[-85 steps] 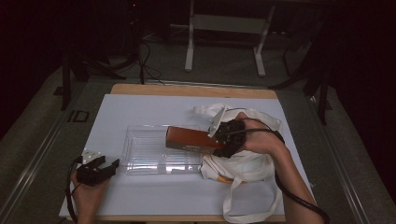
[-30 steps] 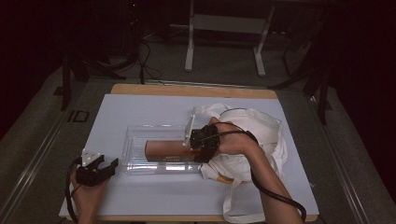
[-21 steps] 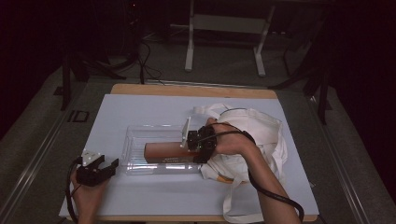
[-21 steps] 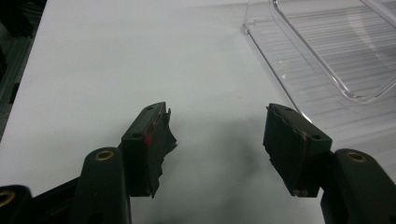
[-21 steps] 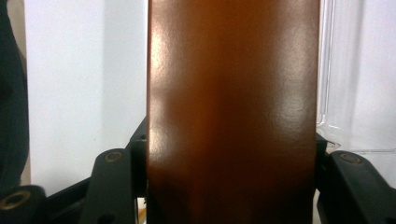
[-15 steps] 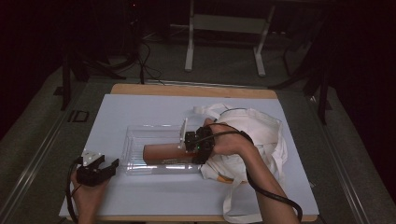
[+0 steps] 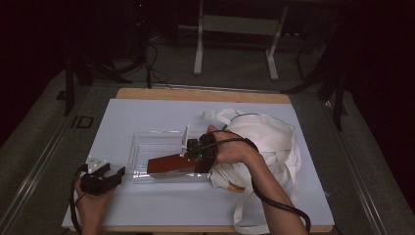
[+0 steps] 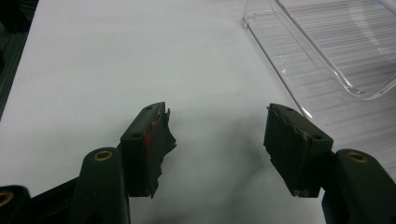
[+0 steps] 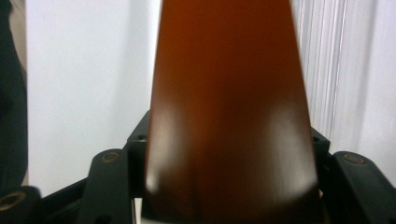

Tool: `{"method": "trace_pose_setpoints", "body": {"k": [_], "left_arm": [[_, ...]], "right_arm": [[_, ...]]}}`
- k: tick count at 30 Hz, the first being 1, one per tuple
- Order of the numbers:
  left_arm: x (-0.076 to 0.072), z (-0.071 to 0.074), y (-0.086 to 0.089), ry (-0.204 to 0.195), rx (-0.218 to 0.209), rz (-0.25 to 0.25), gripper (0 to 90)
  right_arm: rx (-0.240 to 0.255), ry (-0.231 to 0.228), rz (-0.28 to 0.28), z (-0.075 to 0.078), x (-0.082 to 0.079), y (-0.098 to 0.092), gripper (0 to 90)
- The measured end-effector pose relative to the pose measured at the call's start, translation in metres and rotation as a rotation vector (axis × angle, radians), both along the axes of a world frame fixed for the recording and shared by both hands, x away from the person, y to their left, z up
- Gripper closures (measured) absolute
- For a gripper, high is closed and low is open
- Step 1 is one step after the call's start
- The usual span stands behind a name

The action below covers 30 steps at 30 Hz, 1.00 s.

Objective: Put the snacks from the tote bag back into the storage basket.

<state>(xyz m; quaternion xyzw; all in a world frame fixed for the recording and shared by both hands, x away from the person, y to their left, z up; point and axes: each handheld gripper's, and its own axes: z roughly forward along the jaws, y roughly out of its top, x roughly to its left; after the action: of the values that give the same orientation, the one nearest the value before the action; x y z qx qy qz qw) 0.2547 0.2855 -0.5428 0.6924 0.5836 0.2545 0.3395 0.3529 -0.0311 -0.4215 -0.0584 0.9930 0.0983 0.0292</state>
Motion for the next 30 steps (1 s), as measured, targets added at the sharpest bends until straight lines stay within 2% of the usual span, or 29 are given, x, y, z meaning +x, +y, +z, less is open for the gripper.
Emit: {"method": "trace_pose_setpoints", "body": {"k": [3,7,10,16,22,30], "left_arm": [[0.000,0.000,0.000,0.004,0.000,0.000,39.6],[0.000,0.000,0.000,0.005,0.001,0.001,39.6],[0.001,0.000,0.000,0.006,0.002,0.001,39.6],[0.000,0.000,0.000,0.005,0.001,0.000,39.5],[0.001,0.000,0.000,0.004,0.005,-0.002,39.4],[0.001,0.000,-0.001,0.007,0.005,-0.002,39.3]], "right_arm": [[0.017,0.009,0.006,0.002,0.000,0.003,40.8],[0.012,0.005,0.006,0.002,0.000,0.005,38.9],[0.020,0.014,0.009,0.001,-0.002,0.006,33.5],[-0.049,0.037,-0.002,-0.009,-0.004,0.006,23.5],[-0.055,0.058,-0.009,-0.016,-0.004,-0.001,20.1],[0.000,0.049,-0.030,-0.012,-0.003,-0.011,19.9]]}}
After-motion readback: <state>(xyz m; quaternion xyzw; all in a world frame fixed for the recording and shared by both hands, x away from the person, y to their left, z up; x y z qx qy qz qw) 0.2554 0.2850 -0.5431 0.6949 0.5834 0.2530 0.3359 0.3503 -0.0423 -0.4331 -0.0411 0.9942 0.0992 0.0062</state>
